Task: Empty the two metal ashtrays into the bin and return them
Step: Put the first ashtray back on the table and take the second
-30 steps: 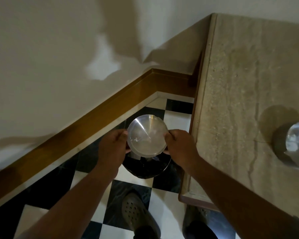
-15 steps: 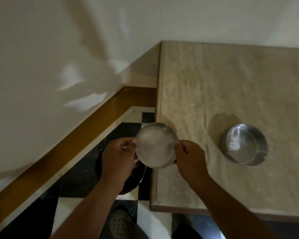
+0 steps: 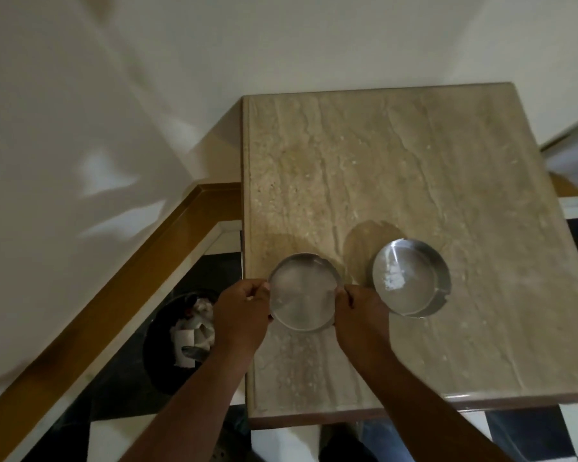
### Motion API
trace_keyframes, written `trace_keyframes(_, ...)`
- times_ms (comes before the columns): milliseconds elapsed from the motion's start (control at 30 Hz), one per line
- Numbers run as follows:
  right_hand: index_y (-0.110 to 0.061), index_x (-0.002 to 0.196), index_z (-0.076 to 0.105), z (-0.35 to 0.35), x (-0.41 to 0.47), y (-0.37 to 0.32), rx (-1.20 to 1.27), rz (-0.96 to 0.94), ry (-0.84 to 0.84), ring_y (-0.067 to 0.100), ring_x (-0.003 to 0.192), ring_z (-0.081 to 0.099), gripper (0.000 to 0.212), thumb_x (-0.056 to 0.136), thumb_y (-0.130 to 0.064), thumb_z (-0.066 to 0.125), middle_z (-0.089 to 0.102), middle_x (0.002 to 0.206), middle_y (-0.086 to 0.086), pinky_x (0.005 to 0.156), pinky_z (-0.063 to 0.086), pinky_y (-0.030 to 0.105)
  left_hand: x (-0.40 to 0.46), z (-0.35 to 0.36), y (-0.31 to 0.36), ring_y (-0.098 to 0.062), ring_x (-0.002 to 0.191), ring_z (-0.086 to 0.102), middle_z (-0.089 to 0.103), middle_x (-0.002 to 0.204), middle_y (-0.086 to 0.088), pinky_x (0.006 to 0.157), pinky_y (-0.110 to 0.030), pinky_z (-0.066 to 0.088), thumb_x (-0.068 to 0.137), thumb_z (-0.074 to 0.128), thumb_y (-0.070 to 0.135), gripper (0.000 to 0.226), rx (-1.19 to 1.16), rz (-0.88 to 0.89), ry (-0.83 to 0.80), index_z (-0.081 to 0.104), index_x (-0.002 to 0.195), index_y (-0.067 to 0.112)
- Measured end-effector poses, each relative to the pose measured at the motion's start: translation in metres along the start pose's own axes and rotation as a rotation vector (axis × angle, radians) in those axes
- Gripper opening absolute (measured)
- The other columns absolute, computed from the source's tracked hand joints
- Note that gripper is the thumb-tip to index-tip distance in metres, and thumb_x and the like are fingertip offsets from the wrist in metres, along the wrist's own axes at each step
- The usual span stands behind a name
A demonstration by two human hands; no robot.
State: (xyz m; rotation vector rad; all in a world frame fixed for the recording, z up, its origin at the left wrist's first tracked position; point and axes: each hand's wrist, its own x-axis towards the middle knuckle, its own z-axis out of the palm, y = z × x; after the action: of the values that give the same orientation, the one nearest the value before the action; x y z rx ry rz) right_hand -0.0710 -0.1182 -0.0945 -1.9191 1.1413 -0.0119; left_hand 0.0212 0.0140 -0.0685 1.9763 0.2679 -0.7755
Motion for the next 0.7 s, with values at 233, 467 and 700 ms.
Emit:
trace_keyframes(233, -0.027, 0.055, 0.047, 0.0, -0.004, 0.003, 0.047, 0.004, -0.009, 0.005, 0.047, 0.05, 0.042, 0.096, -0.022, 0.053, 0.049, 0.053, -0.006, 0.047, 0.038, 0.017, -0.001, 0.003, 0.001, -0.024, 0.092, 0.069, 0.069, 0.093, -0.002, 0.082, -0.046, 0.061, 0.099, 0.055, 0.017, 0.026, -0.011, -0.05, 0.013, 0.066, 0.079, 0.031)
trace_keyframes(467, -0.01, 0.075, 0.066, -0.03, -0.028, 0.017, 0.085, 0.137, -0.098, 0.01, 0.059, 0.057, 0.032, 0.092, -0.035, 0.056, 0.066, 0.067, 0.007, 0.059, 0.045, 0.027, -0.024, -0.002, 0.01, -0.025, 0.086, 0.066, 0.066, 0.086, -0.006, 0.066, -0.035, 0.053, 0.096, 0.059, 0.024, 0.015, 0.246, 0.014, 0.002, 0.066, 0.087, 0.014)
trace_keyframes(700, -0.012, 0.065, 0.065, -0.088, -0.036, 0.065, 0.165, 0.325, 0.046, 0.026, 0.068, 0.064, 0.042, 0.093, -0.04, 0.052, 0.067, 0.067, 0.011, 0.068, 0.053, 0.042, -0.051, 0.05, 0.039, -0.022, 0.093, 0.061, 0.068, 0.099, -0.01, 0.085, -0.024, 0.043, 0.089, 0.049, 0.034, 0.037, 0.55, 0.58, 0.057, 0.068, 0.104, 0.005)
